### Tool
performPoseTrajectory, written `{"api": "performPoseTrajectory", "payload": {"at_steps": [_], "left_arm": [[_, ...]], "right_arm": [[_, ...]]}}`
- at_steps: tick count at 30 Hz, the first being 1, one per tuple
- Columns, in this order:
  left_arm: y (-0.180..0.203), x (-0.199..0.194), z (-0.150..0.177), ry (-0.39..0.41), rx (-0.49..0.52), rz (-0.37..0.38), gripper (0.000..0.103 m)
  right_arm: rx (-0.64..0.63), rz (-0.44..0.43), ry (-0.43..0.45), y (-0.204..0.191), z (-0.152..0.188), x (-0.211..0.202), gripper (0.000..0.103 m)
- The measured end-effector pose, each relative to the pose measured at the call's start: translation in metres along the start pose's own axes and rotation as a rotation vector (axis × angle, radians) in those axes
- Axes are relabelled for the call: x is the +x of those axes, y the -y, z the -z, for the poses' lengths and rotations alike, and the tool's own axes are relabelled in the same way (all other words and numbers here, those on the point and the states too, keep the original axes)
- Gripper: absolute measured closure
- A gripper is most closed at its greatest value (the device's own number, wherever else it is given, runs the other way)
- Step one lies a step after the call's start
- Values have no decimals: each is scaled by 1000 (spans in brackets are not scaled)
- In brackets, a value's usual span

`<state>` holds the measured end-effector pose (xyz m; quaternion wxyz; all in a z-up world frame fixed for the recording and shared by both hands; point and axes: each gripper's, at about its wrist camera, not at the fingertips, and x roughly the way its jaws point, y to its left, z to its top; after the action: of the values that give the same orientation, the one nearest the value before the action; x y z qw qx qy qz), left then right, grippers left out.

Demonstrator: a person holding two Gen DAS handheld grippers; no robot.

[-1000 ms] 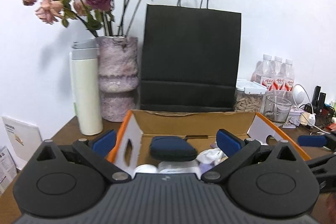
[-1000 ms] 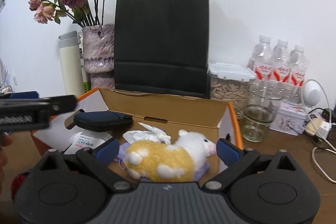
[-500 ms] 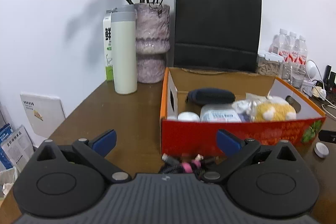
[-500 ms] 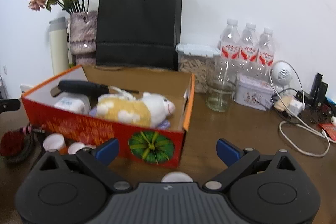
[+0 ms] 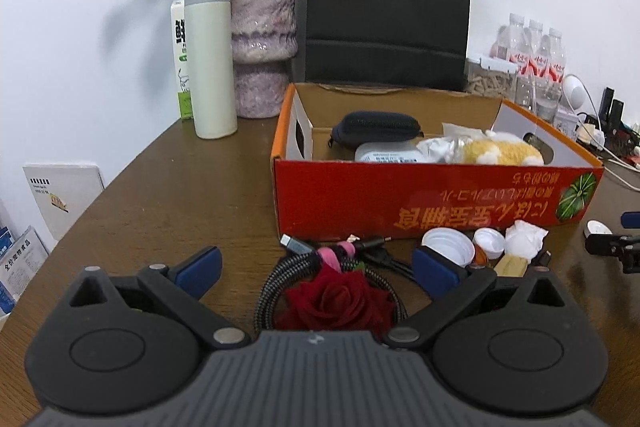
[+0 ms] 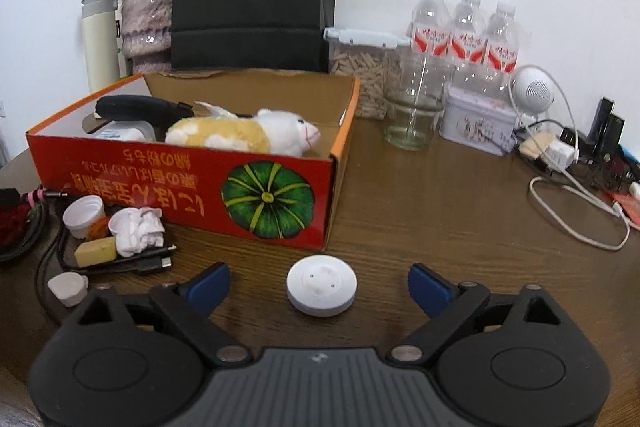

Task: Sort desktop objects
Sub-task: 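Grasp the white round lid with the right gripper while left grasps the red rose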

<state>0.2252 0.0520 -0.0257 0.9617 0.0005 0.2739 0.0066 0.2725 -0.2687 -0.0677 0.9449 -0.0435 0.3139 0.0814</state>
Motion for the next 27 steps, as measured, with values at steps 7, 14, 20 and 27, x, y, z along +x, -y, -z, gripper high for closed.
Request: {"api": "performPoseTrajectory", "payload": {"at_steps": [7,14,20,27], "left_arm": [[2,2,1,-3,9,0,0],[7,-2,2,15,30,8,0],[10,-4,4,10,61,10,15],[11,1,8,-36,66,19,31]], "right_arm": [[46,-34,-18,5,2,9,37],[33,-48,-3,4,2,7,65],[33,-48,-3,3,2,7,65],[33,-48,-2,3,2,7,65]]}}
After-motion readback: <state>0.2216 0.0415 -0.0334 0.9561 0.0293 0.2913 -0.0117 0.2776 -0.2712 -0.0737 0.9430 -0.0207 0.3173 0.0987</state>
